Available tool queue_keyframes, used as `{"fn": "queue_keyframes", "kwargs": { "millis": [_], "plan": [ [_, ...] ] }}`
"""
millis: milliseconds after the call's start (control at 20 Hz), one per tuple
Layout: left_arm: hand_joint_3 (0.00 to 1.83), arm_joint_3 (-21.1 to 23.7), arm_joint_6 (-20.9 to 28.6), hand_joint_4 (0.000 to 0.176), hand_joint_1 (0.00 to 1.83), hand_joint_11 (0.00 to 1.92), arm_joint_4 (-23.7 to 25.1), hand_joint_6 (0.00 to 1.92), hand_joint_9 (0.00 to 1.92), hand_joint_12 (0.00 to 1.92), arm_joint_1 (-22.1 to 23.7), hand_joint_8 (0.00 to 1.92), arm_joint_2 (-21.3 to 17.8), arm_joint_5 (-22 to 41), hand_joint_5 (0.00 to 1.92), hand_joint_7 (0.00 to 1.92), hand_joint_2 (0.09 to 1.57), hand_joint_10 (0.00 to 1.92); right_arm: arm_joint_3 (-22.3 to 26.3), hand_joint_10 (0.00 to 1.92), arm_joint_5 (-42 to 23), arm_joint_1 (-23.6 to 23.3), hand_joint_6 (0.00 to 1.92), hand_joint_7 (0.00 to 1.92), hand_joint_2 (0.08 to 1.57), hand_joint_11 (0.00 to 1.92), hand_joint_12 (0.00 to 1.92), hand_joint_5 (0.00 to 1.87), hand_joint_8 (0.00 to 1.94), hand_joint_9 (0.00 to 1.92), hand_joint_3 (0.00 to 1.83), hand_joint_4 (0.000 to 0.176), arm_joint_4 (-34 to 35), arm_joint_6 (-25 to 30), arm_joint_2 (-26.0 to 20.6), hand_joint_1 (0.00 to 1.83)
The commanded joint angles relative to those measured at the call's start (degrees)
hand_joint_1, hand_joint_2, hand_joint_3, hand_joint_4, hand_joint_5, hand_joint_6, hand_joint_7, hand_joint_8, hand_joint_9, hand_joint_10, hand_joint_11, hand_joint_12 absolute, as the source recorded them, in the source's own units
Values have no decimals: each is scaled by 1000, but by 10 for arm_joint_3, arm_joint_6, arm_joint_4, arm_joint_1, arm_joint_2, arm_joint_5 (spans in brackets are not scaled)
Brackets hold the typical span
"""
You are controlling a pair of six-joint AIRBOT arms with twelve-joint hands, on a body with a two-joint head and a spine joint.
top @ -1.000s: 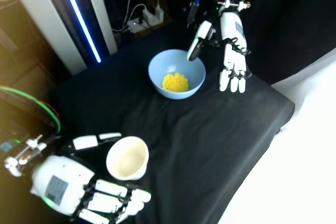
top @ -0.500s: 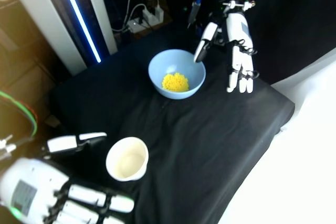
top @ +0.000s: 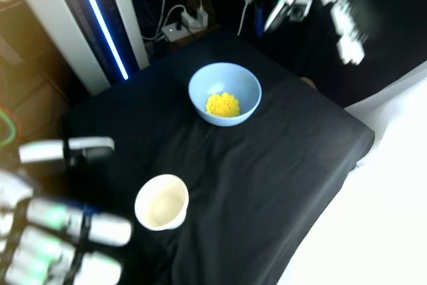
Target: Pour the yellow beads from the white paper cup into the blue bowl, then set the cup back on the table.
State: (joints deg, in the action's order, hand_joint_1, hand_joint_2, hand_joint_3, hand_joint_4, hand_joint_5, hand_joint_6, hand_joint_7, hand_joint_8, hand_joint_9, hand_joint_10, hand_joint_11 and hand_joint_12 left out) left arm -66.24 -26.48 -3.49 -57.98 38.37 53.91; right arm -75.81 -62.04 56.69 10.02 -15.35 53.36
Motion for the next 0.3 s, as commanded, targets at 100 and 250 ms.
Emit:
{"fn": "queue_keyframes", "kwargs": {
  "millis": [100,250],
  "plan": [
    [0,25,-19,2,617,15,-65,0,47,8,-35,11,-35,172,0,165,757,1,13,0,-147,19,0,0,566,7,3,0,0,0,0,176,51,0,-8,759],
    [0,31,-27,0,622,13,-70,0,46,6,-35,12,-38,233,0,193,749,2,51,0,-281,116,0,0,607,0,0,0,0,0,4,176,150,1,-32,895]
  ]
}}
